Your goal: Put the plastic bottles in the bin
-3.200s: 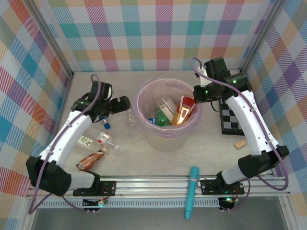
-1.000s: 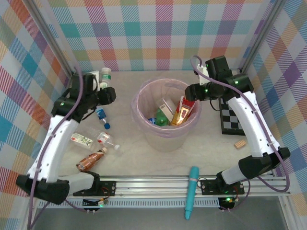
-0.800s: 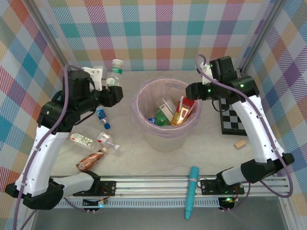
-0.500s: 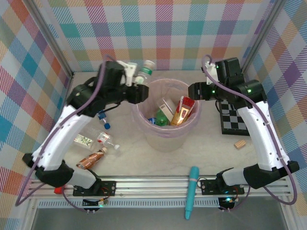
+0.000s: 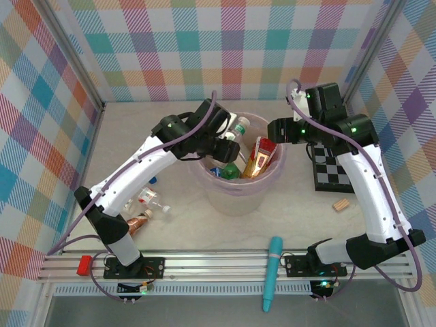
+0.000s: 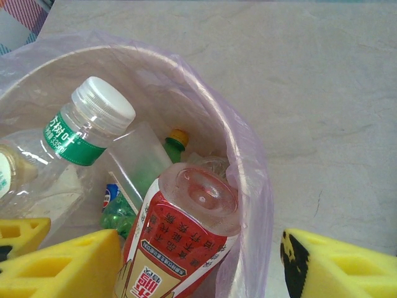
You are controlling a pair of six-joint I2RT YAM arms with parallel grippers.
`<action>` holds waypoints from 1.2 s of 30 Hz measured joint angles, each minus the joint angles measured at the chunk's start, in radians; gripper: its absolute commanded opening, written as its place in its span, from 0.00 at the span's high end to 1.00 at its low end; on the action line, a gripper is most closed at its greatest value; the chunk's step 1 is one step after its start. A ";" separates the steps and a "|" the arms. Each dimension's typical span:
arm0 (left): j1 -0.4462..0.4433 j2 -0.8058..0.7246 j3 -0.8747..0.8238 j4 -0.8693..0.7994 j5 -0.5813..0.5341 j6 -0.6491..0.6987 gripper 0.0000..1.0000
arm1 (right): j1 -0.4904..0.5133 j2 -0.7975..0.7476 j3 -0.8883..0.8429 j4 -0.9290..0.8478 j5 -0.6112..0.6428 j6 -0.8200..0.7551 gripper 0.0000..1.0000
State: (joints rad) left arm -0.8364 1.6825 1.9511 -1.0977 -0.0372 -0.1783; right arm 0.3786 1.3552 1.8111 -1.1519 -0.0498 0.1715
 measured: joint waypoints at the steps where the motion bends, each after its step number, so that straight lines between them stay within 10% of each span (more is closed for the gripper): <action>1: 0.000 0.002 -0.003 -0.004 -0.007 0.000 0.45 | 0.000 0.001 0.000 0.000 0.000 0.000 0.31; 13: 0.000 0.009 -0.068 0.022 0.002 0.014 0.08 | -0.006 0.003 -0.015 0.008 0.000 -0.002 0.28; 36: 0.071 -0.183 0.090 -0.096 -0.167 0.010 0.00 | -0.014 0.005 -0.017 0.012 -0.008 -0.005 0.27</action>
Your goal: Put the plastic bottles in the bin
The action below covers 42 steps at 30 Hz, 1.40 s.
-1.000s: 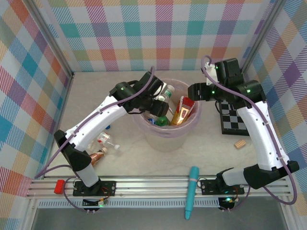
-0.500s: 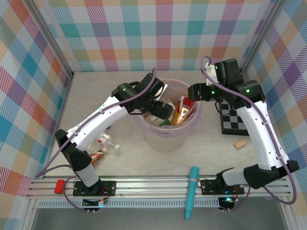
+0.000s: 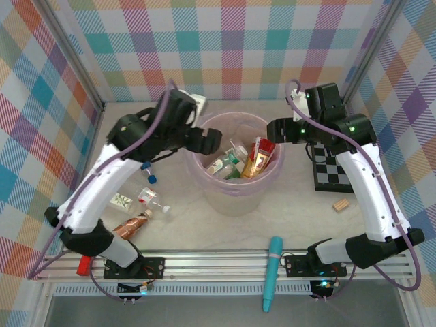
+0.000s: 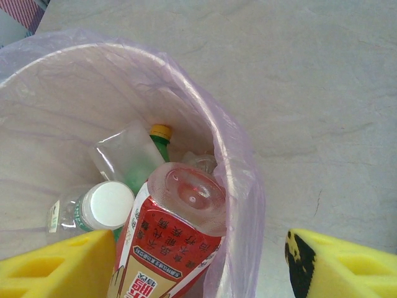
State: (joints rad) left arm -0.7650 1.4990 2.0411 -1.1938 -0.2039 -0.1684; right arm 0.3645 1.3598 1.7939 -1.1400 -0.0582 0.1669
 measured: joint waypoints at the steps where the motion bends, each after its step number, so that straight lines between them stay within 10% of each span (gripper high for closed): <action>1: 0.020 -0.027 -0.004 -0.009 -0.015 -0.002 0.00 | 0.000 0.001 0.000 0.000 0.000 0.000 0.27; 16: 0.697 -0.145 -0.681 0.244 0.075 -0.068 0.03 | -0.006 0.014 -0.022 0.018 -0.014 -0.015 0.24; 42: 0.748 0.287 -0.876 0.624 0.170 -0.189 0.26 | -0.019 0.012 -0.044 0.018 -0.014 -0.027 0.24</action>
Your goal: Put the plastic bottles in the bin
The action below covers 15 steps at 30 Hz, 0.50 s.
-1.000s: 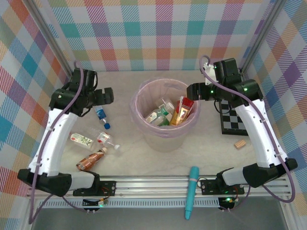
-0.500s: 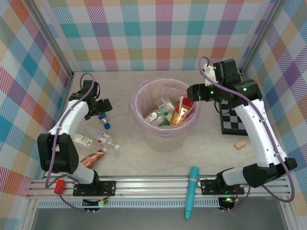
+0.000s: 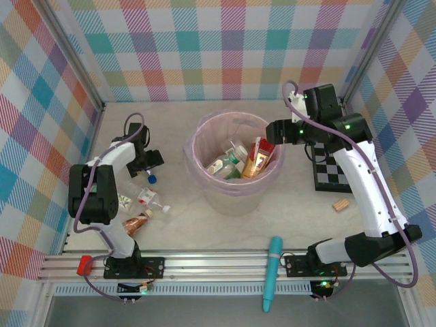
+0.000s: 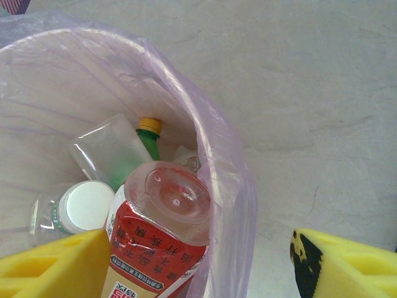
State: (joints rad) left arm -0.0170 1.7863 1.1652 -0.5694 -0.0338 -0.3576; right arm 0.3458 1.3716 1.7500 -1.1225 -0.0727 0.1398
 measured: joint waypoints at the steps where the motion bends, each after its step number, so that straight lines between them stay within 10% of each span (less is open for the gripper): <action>1: 0.000 0.006 0.000 0.004 0.000 -0.001 0.29 | 0.000 0.000 0.000 0.000 0.000 0.000 0.24; 15: 0.000 0.009 0.003 0.015 0.001 -0.013 0.49 | -0.006 0.000 0.000 0.000 0.000 0.000 0.24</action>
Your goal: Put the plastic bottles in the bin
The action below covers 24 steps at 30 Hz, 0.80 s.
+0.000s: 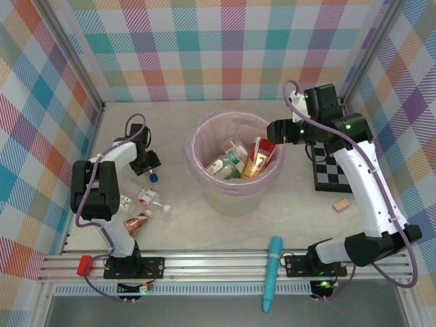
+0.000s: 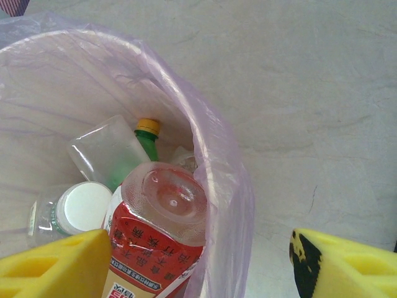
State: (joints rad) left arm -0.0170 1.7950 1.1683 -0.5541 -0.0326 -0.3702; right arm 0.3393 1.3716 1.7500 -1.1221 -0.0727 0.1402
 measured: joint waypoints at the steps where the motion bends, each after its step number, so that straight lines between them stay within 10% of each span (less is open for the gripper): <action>1: 0.000 -0.010 0.001 -0.009 0.002 0.000 0.49 | 0.000 0.000 0.000 0.000 0.000 0.000 0.24; 11: -0.045 -0.307 0.226 -0.210 0.005 0.064 0.50 | 0.000 0.000 -0.003 0.002 0.000 0.005 0.32; 24: -0.452 -0.538 0.662 -0.441 -0.133 0.142 0.66 | -0.007 0.000 -0.056 0.026 -0.019 0.035 0.33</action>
State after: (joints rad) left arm -0.4686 1.2568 1.8305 -0.9951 -0.1658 -0.2287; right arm 0.3325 1.3712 1.6939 -1.0966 -0.0921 0.1757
